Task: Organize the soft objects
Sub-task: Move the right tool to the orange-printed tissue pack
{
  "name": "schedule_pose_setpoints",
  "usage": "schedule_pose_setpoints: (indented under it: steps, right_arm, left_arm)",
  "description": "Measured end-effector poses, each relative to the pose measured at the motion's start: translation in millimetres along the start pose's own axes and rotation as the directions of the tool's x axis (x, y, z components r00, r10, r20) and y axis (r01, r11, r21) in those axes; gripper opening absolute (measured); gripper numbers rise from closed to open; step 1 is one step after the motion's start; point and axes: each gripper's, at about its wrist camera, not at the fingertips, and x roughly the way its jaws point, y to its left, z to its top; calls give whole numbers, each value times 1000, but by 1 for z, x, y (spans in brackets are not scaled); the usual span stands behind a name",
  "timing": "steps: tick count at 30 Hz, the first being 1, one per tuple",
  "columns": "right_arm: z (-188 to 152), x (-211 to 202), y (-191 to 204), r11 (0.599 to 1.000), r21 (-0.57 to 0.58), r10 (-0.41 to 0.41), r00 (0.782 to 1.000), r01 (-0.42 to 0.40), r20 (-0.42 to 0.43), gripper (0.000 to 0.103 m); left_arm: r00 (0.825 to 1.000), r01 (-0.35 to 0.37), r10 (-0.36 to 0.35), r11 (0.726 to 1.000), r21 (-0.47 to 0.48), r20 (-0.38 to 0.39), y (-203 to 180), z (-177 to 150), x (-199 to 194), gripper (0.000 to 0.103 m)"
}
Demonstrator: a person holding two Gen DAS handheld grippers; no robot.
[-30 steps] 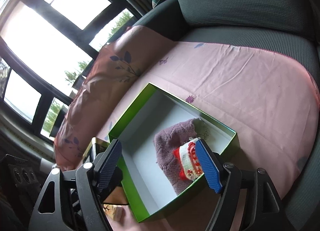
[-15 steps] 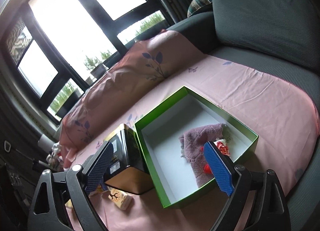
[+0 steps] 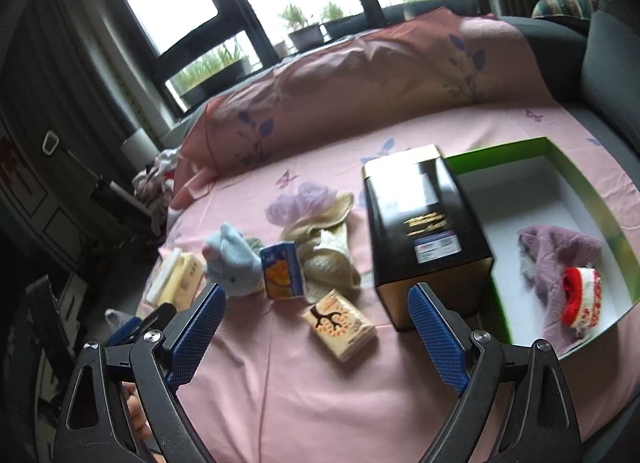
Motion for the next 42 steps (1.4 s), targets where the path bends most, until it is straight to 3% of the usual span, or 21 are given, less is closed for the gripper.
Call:
schedule_pose_setpoints:
  steps: [2,4,9,14,17,20,22,23,29,32,38,42]
  right_arm:
    - [-6,31,15,999,-44,-20,997,17,-76,93]
    - [-12,62,26,994,-90,-72,987,60,-140,93]
    - [-20,125,37,961,-220,-221,940,166,-259,86]
    - [-22,152,26,924,-283,-342,888,258,-307,86]
    - [-25,160,20,937,-271,-310,881,220,-357,86]
    - [-31,164,18,919,-308,-351,868,247,-352,84]
    - [-36,163,19,897,-339,-396,859,285,-325,72]
    - [-38,161,19,890,-349,-408,857,295,-315,71]
    - [-62,152,48,878,-442,-350,876,184,-330,69]
    - [-70,150,69,902,-426,-252,890,74,-380,69]
    - [-63,156,66,985,-173,-92,897,18,-431,69]
    - [-56,156,47,1000,25,27,893,-18,-449,69]
  left_arm:
    - [998,-36,35,999,-20,-51,13,-1,10,102]
    - [999,-32,30,998,-51,-45,25,1,7,102]
    - [999,-23,19,994,-110,-33,46,2,-2,102]
    - [998,-3,-6,992,-125,-70,58,0,-1,102]
    - [999,-10,3,991,-131,-54,64,1,-6,102]
    - [997,2,-13,988,-153,-71,71,1,-5,102]
    - [996,19,-32,986,-164,-78,73,0,-6,102]
    - [996,21,-34,986,-164,-80,74,0,-6,102]
    - [998,1,-12,988,-157,-67,78,-1,-12,102]
    - [998,7,-18,987,-160,-66,82,-1,-13,102]
    - [996,-17,2,986,-168,-89,85,-3,-8,102]
    - [994,-15,-2,987,-162,-105,81,-5,-4,102]
